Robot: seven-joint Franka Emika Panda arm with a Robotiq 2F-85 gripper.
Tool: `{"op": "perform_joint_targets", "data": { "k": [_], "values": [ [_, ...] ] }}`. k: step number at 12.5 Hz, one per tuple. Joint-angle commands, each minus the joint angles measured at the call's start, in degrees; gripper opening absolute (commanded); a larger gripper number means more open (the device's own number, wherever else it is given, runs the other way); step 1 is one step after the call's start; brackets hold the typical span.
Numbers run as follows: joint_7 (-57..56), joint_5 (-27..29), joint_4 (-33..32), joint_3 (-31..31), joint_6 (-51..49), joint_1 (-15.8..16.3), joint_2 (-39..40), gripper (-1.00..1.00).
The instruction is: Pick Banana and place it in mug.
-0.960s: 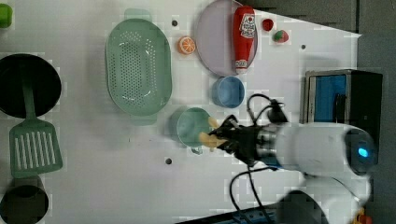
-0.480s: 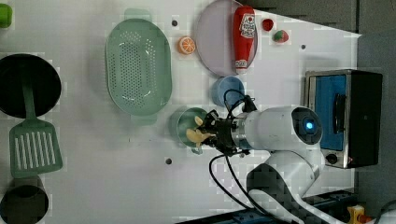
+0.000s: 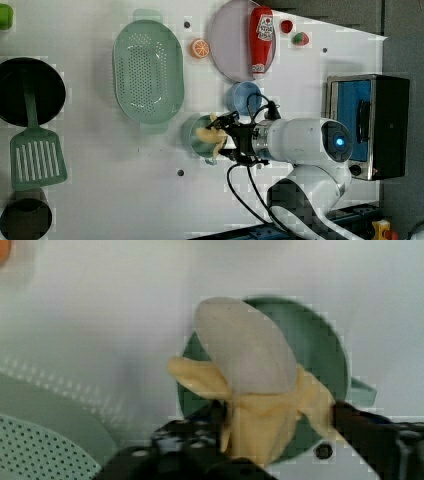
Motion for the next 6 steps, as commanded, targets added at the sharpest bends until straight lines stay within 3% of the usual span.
{"op": "perform_joint_targets", "data": {
  "k": [1,3,6],
  "values": [
    [1.74,-0.27,0.22,0.83,-0.32,-0.84,-2.49,1.0],
    [1.74,-0.09,1.3,0.51,1.31,-1.0,-4.17,1.0],
    [0.88,-0.08,2.05,-1.89,-4.35,-1.83,-10.68,1.0]
  ]
}}
